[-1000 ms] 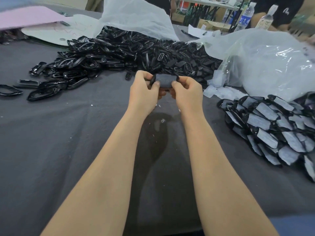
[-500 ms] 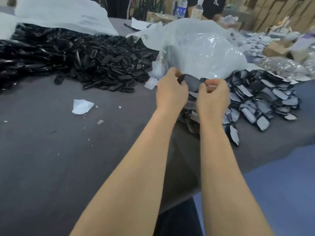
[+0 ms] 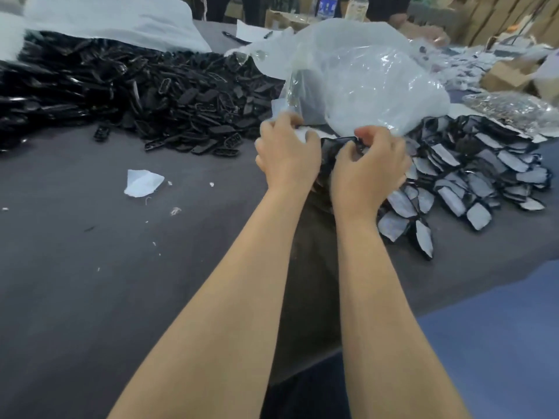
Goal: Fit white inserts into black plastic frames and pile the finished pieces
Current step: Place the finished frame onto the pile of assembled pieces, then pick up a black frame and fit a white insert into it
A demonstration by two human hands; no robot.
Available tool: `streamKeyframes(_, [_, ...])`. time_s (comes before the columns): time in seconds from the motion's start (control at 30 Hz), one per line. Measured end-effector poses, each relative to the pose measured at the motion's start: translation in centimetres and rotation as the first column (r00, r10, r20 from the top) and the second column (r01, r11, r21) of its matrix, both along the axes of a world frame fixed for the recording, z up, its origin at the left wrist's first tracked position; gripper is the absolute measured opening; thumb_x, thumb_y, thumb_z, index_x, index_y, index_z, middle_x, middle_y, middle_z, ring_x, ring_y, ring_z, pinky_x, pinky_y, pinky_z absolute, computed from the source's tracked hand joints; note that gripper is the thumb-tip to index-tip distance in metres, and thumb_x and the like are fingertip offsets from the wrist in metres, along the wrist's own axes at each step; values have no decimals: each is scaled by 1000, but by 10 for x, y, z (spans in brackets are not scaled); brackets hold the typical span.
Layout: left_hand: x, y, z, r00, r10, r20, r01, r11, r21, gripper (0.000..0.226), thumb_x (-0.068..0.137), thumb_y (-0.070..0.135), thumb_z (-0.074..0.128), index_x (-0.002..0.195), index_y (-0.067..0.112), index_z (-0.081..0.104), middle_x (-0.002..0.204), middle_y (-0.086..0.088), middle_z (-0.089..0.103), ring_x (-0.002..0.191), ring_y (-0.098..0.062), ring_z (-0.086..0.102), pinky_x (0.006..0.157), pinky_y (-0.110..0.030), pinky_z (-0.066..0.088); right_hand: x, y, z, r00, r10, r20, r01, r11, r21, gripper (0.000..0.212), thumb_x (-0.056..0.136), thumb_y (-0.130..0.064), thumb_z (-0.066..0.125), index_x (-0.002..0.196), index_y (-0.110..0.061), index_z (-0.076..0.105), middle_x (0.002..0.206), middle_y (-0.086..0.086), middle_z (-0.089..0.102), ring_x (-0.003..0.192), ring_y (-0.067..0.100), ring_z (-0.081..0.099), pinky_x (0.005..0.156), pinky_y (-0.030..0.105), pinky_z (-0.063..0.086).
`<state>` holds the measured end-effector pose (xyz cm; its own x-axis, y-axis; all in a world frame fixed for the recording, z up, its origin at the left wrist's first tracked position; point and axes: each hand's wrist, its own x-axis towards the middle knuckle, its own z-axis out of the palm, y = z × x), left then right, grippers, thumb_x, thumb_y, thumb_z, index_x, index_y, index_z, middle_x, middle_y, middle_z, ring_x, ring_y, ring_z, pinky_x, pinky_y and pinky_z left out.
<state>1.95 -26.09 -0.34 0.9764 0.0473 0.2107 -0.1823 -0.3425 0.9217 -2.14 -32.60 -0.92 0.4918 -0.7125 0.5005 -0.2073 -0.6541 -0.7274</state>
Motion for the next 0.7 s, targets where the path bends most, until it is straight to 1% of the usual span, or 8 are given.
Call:
streamKeyframes(0.13, [14, 59, 5, 988, 145, 44, -133, 970, -205, 20, 93, 13, 53, 111, 11, 61, 116, -6, 60, 98, -14, 54, 84, -16, 41, 21, 47, 4, 945, 309, 104, -314, 949, 37, 15, 89, -10, 55, 101, -9, 64, 99, 4, 64, 96, 21, 57, 78, 21, 36])
streamKeyframes(0.2, [21, 95, 4, 972, 232, 21, -220, 943, -249, 19, 92, 11, 51, 109, 12, 60, 110, -2, 60, 91, -9, 53, 84, -16, 42, 36, 77, 4, 865, 501, -33, -497, 864, 81, 13, 90, -15, 57, 100, -9, 65, 91, -1, 63, 93, 19, 60, 72, 19, 36])
streamKeyframes(0.3, [27, 147, -4, 937, 346, -50, -346, 896, -279, 19, 92, 10, 49, 107, 14, 60, 92, 9, 57, 86, -8, 53, 80, -20, 45, 57, 128, -3, 658, 659, -364, -661, 737, 140, 21, 91, -27, 60, 106, -14, 64, 105, 2, 66, 102, 20, 59, 79, 26, 43])
streamKeyframes(0.37, [27, 177, -11, 913, 396, -100, -407, 862, -302, 18, 92, 9, 49, 105, 16, 59, 85, 12, 52, 80, -8, 52, 73, -18, 43, 66, 161, -10, 570, 693, -440, -700, 691, 182, 29, 92, -30, 58, 117, -17, 61, 120, 5, 62, 114, 23, 54, 93, 33, 45])
streamKeyframes(0.43, [27, 202, -17, 887, 441, -135, -460, 826, -325, 15, 91, 9, 48, 100, 18, 57, 83, 11, 51, 76, -8, 50, 72, -21, 42, 71, 188, -16, 540, 702, -464, -724, 669, 170, 33, 93, -30, 55, 125, -20, 57, 131, 5, 54, 124, 26, 46, 104, 41, 40])
streamKeyframes(0.53, [28, 228, -21, 856, 477, -199, -517, 773, -368, 14, 92, 10, 48, 99, 19, 56, 87, 7, 52, 78, -11, 49, 71, -24, 41, 78, 211, -23, 557, 636, -534, -721, 689, 68, 33, 96, -30, 50, 128, -24, 57, 146, 6, 40, 138, 28, 30, 113, 47, 27])
streamKeyframes(0.6, [30, 237, -23, 848, 475, -234, -530, 749, -398, 13, 92, 9, 48, 98, 18, 55, 91, 3, 54, 82, -15, 49, 72, -26, 40, 82, 216, -28, 533, 586, -610, -714, 698, 47, 36, 98, -33, 46, 132, -25, 53, 155, 6, 25, 145, 28, 17, 118, 48, 15])
streamKeyframes(0.7, [32, 237, -23, 858, 444, -259, -514, 738, -438, 13, 92, 8, 47, 97, 17, 54, 95, -2, 54, 82, -18, 47, 72, -28, 38, 87, 218, -34, 510, 529, -678, -720, 694, 1, 43, 100, -38, 39, 139, -22, 45, 159, 5, 17, 146, 28, 12, 118, 48, 7])
